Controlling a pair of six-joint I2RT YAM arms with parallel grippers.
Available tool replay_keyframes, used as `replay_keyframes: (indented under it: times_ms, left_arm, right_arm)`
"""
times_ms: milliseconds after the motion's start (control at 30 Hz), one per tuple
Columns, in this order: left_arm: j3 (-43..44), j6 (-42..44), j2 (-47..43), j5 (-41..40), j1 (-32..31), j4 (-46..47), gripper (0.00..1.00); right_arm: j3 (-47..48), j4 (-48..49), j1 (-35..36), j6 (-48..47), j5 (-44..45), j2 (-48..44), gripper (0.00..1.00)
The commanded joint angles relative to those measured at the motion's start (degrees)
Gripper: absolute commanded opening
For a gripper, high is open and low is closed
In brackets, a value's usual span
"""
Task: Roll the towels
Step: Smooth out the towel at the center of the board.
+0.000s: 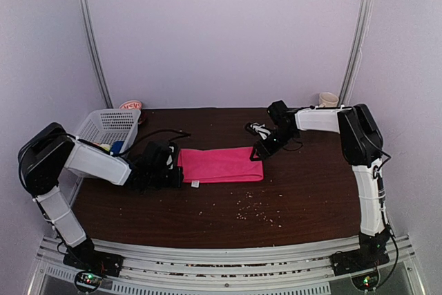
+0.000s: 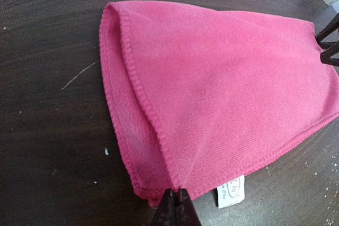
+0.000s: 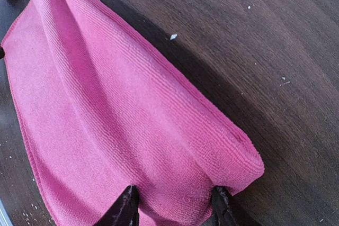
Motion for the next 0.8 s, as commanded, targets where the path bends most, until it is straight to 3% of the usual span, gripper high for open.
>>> replay_keyframes:
  times_ms: [0,333,667,767]
  left_arm:
    - [-0.89,-0.53,-1.51,-1.10,-0.09,-1.39,0.00]
    - [-2.50,-1.91,-1.21,-0.71,-0.06,-1.02,0.00]
    - [0.50,-0.52,-4.99,-6.00,0.01,-2.24,0.46]
    - [2.32,1.58,-7.70,-9.24,0.12,-3.46,0.50]
  right_arm:
    - [-0.06,-2.15,0.71,-0.59,3.38,2.65,0.48]
    - [0.53,-3.39,0.71,-1.83,3.06,1.60,0.48]
    - [1.12,-5.73,0.89,-4.22,-0.19,-1.07,0.51]
    - [1.56,-6.32,1.00,-4.71,-1.95,-2.26,0.52]
